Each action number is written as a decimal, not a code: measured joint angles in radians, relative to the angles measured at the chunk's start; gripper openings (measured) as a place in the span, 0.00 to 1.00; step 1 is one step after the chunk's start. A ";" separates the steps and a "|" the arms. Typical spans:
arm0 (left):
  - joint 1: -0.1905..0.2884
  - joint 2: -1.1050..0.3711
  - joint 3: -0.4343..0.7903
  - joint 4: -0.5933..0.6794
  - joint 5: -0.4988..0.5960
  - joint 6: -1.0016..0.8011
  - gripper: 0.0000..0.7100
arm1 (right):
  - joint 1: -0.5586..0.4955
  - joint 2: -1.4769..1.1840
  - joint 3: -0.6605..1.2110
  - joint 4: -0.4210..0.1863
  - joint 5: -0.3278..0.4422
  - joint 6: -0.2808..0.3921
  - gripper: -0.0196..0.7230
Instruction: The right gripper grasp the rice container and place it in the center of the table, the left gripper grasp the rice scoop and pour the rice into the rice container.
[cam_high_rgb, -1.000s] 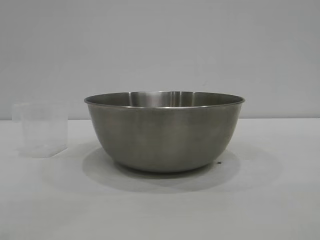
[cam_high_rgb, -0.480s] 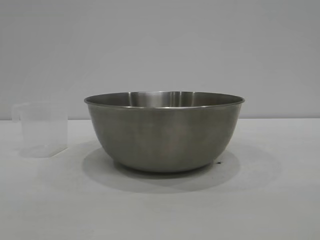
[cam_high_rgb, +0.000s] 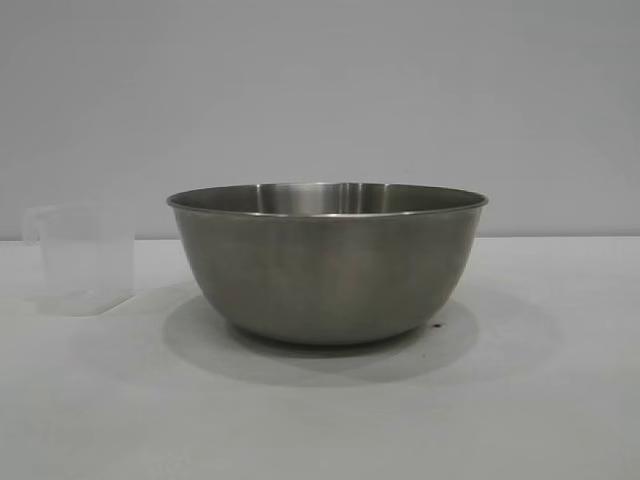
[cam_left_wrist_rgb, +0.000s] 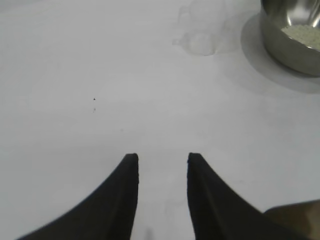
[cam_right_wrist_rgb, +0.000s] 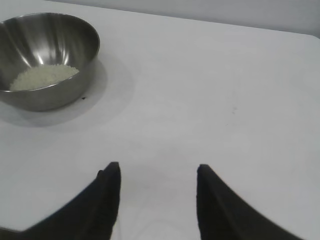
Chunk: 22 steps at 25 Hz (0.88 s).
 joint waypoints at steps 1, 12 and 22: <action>0.000 0.000 0.013 0.000 -0.023 0.009 0.28 | 0.000 0.000 0.000 0.000 0.000 0.000 0.48; 0.000 0.000 0.031 -0.015 -0.046 0.028 0.28 | 0.000 0.000 0.000 0.000 0.000 0.000 0.48; 0.000 0.000 0.031 -0.018 -0.048 0.029 0.28 | 0.000 0.000 0.000 0.000 0.000 0.000 0.48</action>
